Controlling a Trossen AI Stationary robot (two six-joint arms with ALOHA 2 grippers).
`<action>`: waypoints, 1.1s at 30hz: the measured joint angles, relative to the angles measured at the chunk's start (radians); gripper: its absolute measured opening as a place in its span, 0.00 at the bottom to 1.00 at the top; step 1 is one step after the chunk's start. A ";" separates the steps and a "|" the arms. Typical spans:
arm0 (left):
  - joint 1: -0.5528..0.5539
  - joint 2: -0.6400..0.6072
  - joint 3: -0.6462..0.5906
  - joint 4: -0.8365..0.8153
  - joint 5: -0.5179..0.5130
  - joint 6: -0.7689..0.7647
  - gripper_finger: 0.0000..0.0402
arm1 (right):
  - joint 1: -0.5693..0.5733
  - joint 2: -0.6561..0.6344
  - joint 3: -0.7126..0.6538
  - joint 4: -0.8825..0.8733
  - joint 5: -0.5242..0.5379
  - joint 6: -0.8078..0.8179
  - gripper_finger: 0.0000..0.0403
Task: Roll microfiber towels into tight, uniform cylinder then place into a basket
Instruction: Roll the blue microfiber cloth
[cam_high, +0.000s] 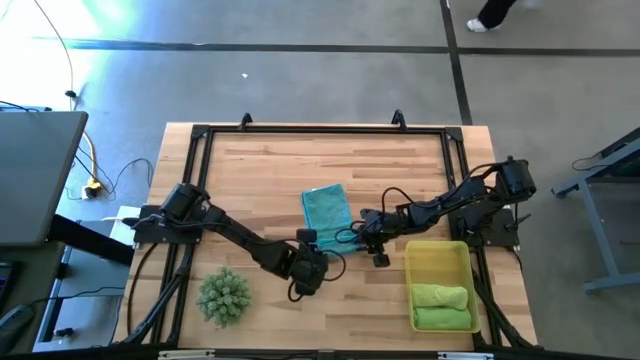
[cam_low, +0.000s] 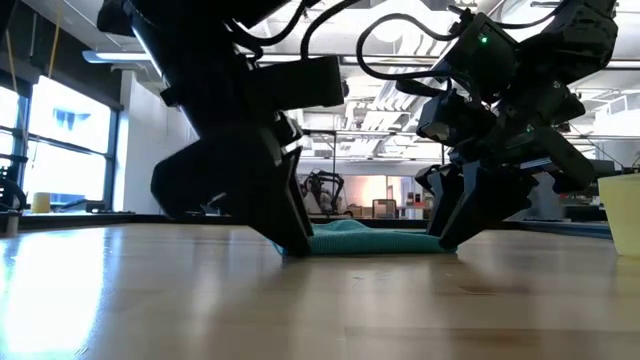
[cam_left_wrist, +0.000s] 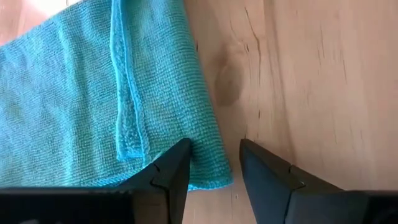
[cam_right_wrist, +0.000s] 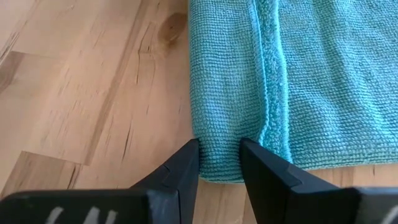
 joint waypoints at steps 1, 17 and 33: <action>0.002 0.002 0.000 0.000 -0.003 -0.004 0.33 | 0.000 0.000 0.000 0.000 0.000 0.000 0.28; 0.025 0.014 0.002 -0.033 0.070 -0.281 0.11 | 0.000 0.000 0.000 0.001 -0.009 -0.047 0.28; 0.029 0.015 0.000 -0.035 0.108 -0.344 0.00 | 0.042 -0.122 -0.002 -0.084 -0.012 -0.177 0.28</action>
